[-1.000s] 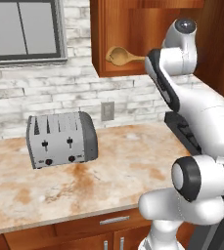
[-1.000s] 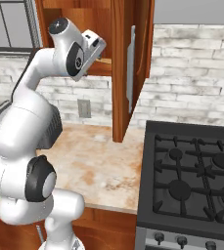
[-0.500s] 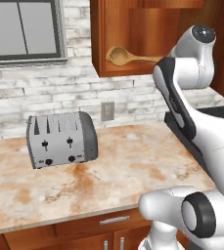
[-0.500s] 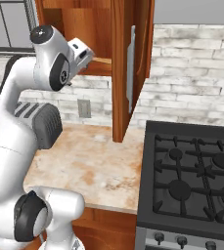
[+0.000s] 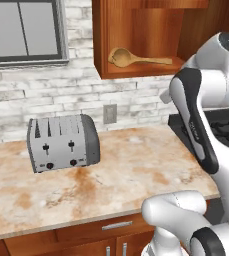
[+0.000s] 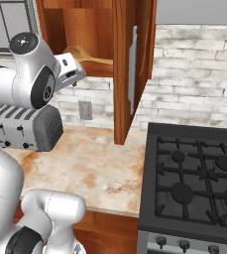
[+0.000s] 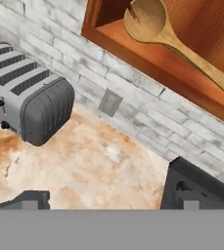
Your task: Organize the utensils by type. Pick up the wooden spoons from the counter and place them in the open cabinet. Then pick up the metallic utensils from the counter and place them in the open drawer.
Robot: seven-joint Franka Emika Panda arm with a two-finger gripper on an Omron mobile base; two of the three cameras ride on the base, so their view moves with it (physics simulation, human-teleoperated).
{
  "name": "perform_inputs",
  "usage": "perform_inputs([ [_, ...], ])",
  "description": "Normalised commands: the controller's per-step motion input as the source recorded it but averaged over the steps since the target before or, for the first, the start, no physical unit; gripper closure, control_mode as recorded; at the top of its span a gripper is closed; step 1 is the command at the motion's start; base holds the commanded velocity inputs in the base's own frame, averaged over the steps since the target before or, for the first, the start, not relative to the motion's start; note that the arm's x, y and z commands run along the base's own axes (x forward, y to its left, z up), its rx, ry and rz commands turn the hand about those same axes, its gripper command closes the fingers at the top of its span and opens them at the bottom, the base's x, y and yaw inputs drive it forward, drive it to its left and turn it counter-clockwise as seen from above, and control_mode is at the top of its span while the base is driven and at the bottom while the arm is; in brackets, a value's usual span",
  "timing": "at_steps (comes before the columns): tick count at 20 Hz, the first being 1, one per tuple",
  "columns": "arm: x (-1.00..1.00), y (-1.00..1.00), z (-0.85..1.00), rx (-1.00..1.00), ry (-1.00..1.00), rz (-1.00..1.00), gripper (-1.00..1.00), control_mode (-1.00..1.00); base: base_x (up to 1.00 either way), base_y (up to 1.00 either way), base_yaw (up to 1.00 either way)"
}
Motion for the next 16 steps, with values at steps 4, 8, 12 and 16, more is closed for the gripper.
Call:
perform_inputs([
  [4,-0.75,0.02,0.0,0.28,0.18,-0.28,-1.0,-1.0,0.0,0.0,0.0],
  [8,-0.56,0.0,0.0,0.24,0.19,-0.23,-1.0,-1.0,0.0,0.0,0.0],
  [12,-0.32,0.05,-0.2,0.08,0.11,-0.12,-1.0,-1.0,0.0,0.0,0.0],
  [16,-0.31,0.06,-0.23,0.01,0.01,-0.1,-1.0,-1.0,0.0,0.0,0.0],
])
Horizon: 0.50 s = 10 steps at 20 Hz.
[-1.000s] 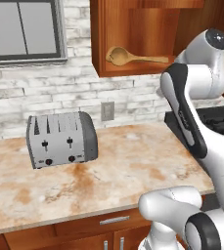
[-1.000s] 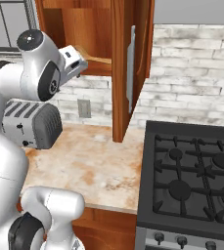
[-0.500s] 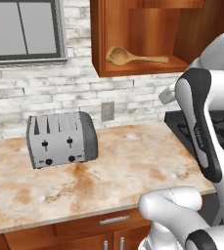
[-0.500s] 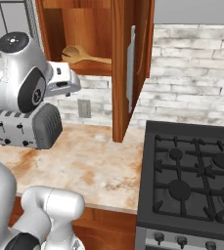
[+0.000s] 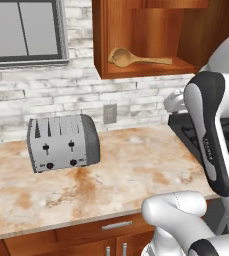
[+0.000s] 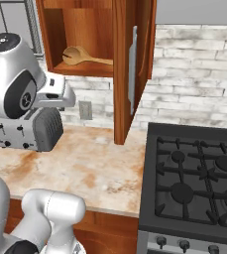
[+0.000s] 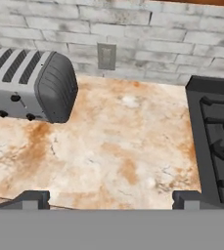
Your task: Organize the utensils by type. Pick up the wooden spoons from the counter and place them in the open cabinet. Then pick up the metallic utensils from the counter and place them in the open drawer.
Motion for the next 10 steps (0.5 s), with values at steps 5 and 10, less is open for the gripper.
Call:
perform_inputs([
  [5,-0.22,0.0,-0.06,0.0,0.02,-0.02,-1.0,-1.0,0.0,0.0,0.0],
  [10,-0.42,0.0,-0.04,0.0,0.0,0.0,-1.0,-1.0,0.0,0.0,0.0],
])
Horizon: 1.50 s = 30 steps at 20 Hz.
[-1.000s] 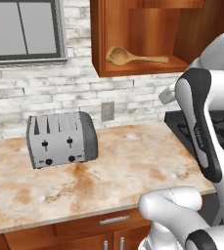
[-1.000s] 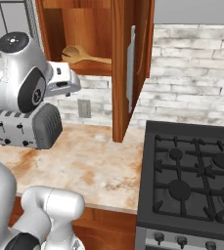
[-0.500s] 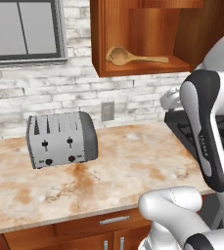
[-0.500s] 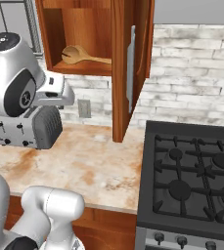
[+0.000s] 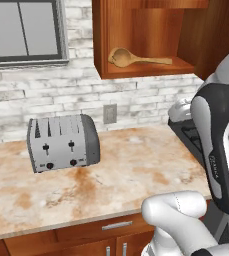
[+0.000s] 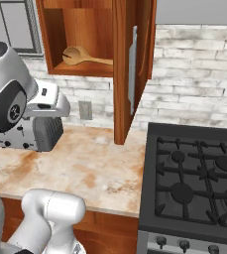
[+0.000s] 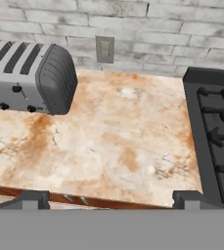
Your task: Organize the utensils by type. Pick up the wooden spoons from the counter and place them in the open cabinet. Then pick up the metallic utensils from the counter and place them in the open drawer.
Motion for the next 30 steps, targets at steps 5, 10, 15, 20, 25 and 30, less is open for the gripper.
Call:
perform_inputs([
  [5,-0.16,0.03,0.0,0.0,0.0,0.0,-1.0,-1.0,0.0,0.0,0.0],
  [10,-0.19,0.02,0.0,0.0,0.0,0.0,-1.0,-1.0,0.0,0.0,0.0],
  [15,-0.11,0.0,0.0,0.0,0.0,0.0,-1.0,1.0,-0.26,0.0,0.0],
  [20,0.0,0.0,0.0,0.0,0.0,0.0,-1.0,1.0,-0.65,0.0,0.0],
  [25,0.0,0.0,0.0,0.0,0.0,0.0,-1.0,1.0,-0.81,0.0,0.0],
  [30,0.0,0.0,0.0,0.0,0.0,0.0,-1.0,1.0,-0.79,0.0,0.0],
])
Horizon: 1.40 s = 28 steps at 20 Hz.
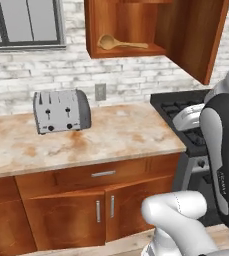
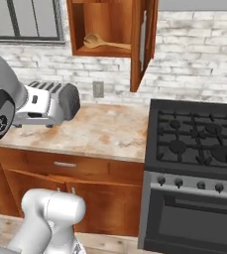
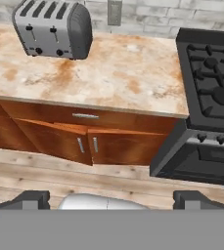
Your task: Organize the utensils by type. Pick up the wooden spoons from the counter and place them in the open cabinet. Then pick up the metallic utensils from the counter and place them in the open drawer.
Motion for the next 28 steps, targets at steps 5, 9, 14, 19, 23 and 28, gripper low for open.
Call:
perform_inputs([
  [5,0.0,0.0,0.0,0.0,0.0,0.0,-1.0,1.0,-0.84,0.0,0.0],
  [9,0.0,0.0,0.0,0.0,0.0,0.0,-1.0,1.0,-0.77,0.0,0.0],
  [14,0.0,0.0,0.0,0.0,0.0,0.0,-1.0,1.0,-0.55,-0.06,0.0],
  [19,0.0,0.0,0.0,0.0,0.0,0.0,-1.0,1.0,-0.22,-0.22,0.0],
  [23,0.0,0.0,0.0,0.0,0.0,0.0,-1.0,1.0,-0.04,-0.22,0.0],
  [28,0.0,0.0,0.0,0.0,0.0,0.0,-1.0,1.0,0.33,-0.66,0.0],
])
